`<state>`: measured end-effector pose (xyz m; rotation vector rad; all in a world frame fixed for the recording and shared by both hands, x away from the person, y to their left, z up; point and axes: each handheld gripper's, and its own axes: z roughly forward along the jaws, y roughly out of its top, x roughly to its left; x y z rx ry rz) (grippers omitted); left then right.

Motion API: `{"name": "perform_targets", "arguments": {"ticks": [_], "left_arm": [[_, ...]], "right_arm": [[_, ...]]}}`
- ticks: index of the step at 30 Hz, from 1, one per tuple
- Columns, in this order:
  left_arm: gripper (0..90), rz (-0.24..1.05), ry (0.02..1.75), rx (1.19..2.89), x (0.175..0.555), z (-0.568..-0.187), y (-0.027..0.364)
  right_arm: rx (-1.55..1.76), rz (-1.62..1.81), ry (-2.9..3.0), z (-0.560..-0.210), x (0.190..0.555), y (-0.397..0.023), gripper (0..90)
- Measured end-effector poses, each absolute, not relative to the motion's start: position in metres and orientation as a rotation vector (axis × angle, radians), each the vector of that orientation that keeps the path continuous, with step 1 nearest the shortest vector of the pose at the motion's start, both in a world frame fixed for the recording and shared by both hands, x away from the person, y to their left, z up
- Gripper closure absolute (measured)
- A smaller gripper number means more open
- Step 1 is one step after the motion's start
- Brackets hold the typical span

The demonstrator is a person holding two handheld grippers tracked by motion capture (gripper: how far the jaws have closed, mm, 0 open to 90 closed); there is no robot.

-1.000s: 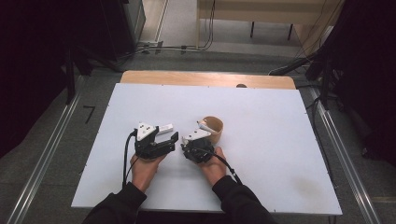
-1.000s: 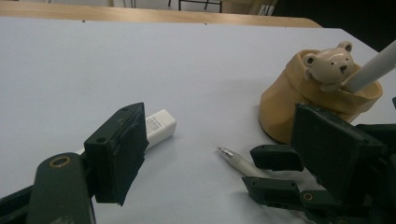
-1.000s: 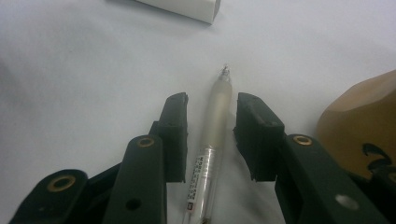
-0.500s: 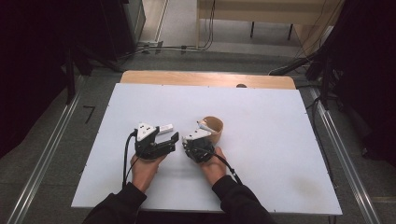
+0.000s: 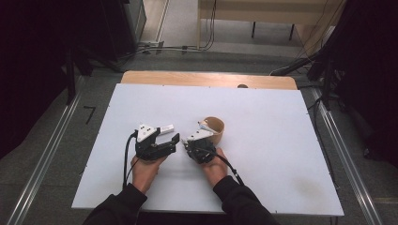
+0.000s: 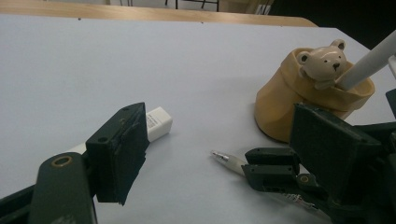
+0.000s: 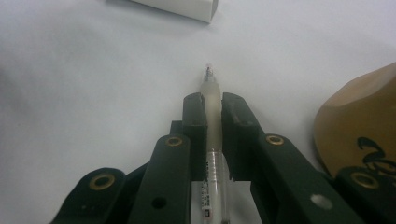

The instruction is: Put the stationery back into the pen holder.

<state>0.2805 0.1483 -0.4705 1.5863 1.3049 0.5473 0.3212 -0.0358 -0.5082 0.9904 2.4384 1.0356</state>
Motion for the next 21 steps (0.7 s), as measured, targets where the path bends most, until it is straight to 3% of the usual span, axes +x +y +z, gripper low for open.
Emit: {"name": "perform_targets", "arguments": {"ticks": [21], "left_arm": [[21.8,0.412,1.288,1.572,0.267,-0.467,0.145]], "right_arm": [[0.919,1.318,2.429,-0.465,0.279,-0.086,79.0]]}}
